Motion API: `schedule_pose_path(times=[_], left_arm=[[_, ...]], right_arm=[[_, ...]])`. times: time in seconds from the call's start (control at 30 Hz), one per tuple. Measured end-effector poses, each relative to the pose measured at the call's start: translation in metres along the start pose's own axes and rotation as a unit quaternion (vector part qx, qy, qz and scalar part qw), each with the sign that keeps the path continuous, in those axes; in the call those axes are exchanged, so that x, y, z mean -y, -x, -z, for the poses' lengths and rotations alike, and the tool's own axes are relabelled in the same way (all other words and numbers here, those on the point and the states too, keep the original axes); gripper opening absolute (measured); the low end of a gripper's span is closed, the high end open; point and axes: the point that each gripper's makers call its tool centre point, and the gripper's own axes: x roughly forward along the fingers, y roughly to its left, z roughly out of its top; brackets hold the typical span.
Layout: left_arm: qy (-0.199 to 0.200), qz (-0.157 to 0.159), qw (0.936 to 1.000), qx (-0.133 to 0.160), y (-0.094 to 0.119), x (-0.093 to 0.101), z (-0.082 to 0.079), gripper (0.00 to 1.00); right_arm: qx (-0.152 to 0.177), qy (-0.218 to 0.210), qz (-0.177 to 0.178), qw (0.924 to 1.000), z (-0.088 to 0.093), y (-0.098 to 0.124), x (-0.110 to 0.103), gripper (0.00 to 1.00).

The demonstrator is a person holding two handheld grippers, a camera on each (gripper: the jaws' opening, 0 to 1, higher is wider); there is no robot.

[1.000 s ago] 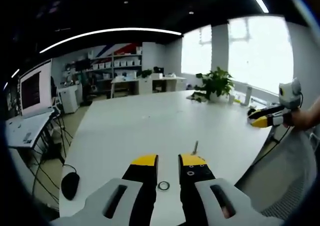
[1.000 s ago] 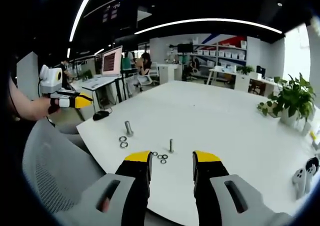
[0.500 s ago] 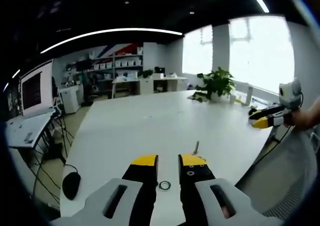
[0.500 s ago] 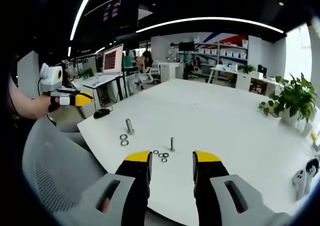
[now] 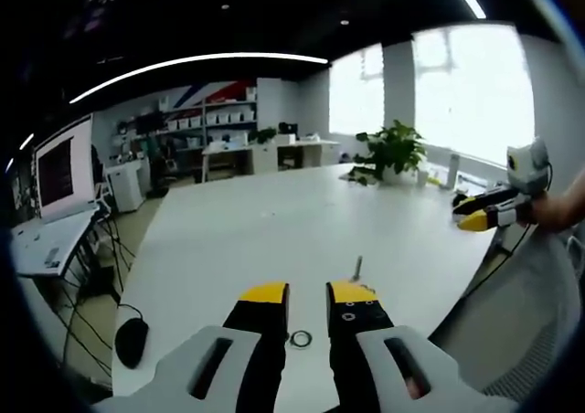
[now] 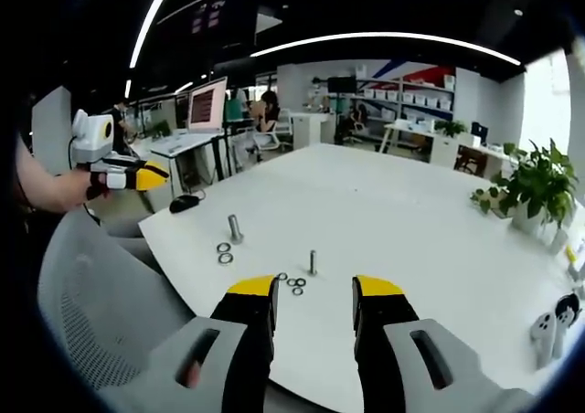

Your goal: Place the washer onto the threaded stud by aligning its center hole with the stud, sliding it down to the base, and recovering from edge contact or off-axis alignment until the washer reaches the visible bottom stop.

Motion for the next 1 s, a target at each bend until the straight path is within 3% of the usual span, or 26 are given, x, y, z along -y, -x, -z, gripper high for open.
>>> schedule_pose_path(times=[1.0], left_arm=[[0.000, -0.010, 0.9997, -0.021, 0.000, -0.005, 0.010, 0.13]], right_arm=[[0.005, 0.007, 0.010, 0.9999, -0.002, 0.002, 0.001, 0.35]])
